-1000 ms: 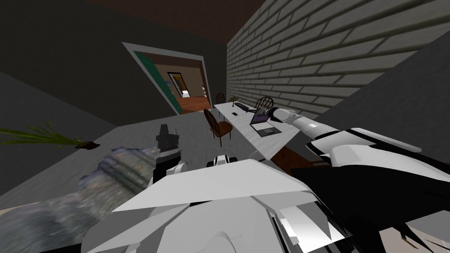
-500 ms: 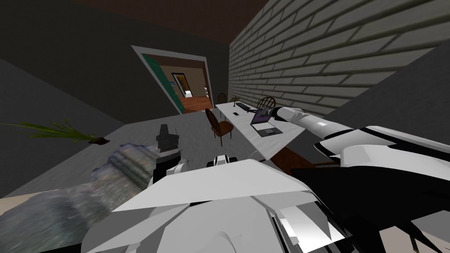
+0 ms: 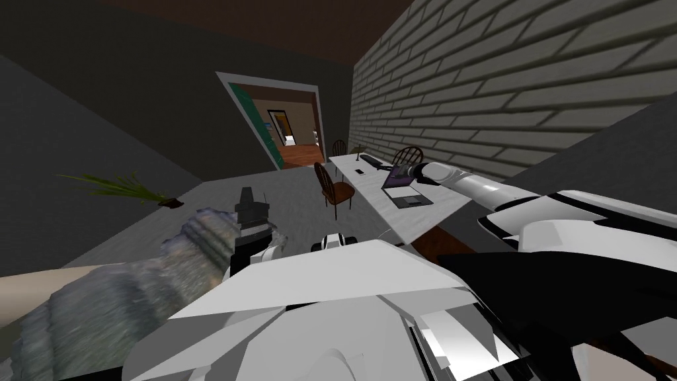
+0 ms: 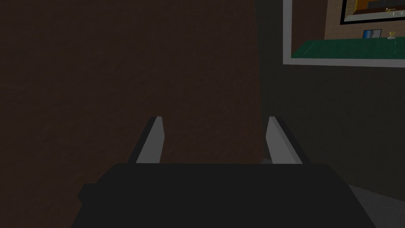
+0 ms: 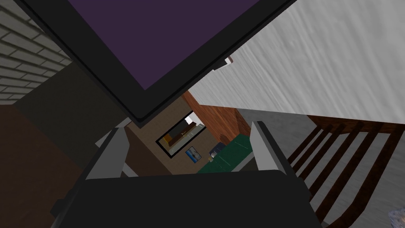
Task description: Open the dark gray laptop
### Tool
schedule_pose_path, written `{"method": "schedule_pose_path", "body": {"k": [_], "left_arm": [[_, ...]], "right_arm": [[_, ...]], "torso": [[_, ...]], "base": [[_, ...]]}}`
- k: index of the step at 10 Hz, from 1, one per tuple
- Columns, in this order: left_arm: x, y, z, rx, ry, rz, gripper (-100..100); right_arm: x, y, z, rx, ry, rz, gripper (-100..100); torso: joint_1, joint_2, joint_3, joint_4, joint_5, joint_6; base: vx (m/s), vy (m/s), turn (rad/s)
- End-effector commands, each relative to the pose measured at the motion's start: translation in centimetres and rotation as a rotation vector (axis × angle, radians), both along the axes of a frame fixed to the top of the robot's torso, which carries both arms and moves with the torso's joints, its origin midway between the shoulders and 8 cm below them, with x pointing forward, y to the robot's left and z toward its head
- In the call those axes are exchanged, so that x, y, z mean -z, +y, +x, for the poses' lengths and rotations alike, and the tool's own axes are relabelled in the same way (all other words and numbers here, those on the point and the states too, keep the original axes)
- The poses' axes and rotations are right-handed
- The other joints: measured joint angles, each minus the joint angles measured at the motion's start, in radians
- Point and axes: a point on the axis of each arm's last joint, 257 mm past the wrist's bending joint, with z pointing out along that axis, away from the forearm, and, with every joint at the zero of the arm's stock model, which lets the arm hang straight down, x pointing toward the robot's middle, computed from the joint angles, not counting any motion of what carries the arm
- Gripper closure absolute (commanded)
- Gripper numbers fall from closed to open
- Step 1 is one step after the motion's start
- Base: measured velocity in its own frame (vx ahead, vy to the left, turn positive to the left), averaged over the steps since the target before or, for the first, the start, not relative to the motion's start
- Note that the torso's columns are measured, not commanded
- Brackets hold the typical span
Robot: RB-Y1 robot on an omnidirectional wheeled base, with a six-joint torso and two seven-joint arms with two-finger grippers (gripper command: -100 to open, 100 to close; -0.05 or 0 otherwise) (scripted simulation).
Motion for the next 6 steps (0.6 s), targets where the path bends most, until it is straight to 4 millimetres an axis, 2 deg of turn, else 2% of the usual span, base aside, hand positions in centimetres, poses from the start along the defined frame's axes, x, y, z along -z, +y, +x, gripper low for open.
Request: {"method": "schedule_pose_path", "body": {"k": [1,2,3,5,6], "left_arm": [[0.0,0.0,0.0,0.000,0.000,0.000,0],[0.0,0.0,0.0,0.000,0.000,0.000,0],[0.0,0.0,0.0,0.000,0.000,0.000,0],[0.0,0.0,0.0,0.000,0.000,0.000,0],[0.0,0.0,0.0,0.000,0.000,0.000,0]], "right_arm": [[-0.1,0.3,-0.2,-0.009,-0.007,0.029,-100],[0.9,-2.9,-1.9,0.035,0.021,-0.005,-100],[0.8,-2.6,-1.8,0.031,0.016,0.008,-100],[0.6,-2.0,-1.7,0.020,0.003,0.040,-100],[1.4,-5.1,-3.5,0.063,0.029,0.001,-100]], "torso": [[-0.001,0.000,0.000,0.000,0.000,0.000],[-0.001,0.000,0.000,0.000,0.000,0.000],[0.000,0.000,0.000,0.000,0.000,-0.001],[0.000,0.000,0.000,0.000,0.000,0.000],[-0.001,-0.001,0.000,0.000,0.000,0.000]], "base": [[-0.002,0.001,-0.036],[-0.014,0.015,0.232],[-0.016,0.015,0.148],[-0.008,0.007,-0.019],[-0.014,0.020,0.233]]}}
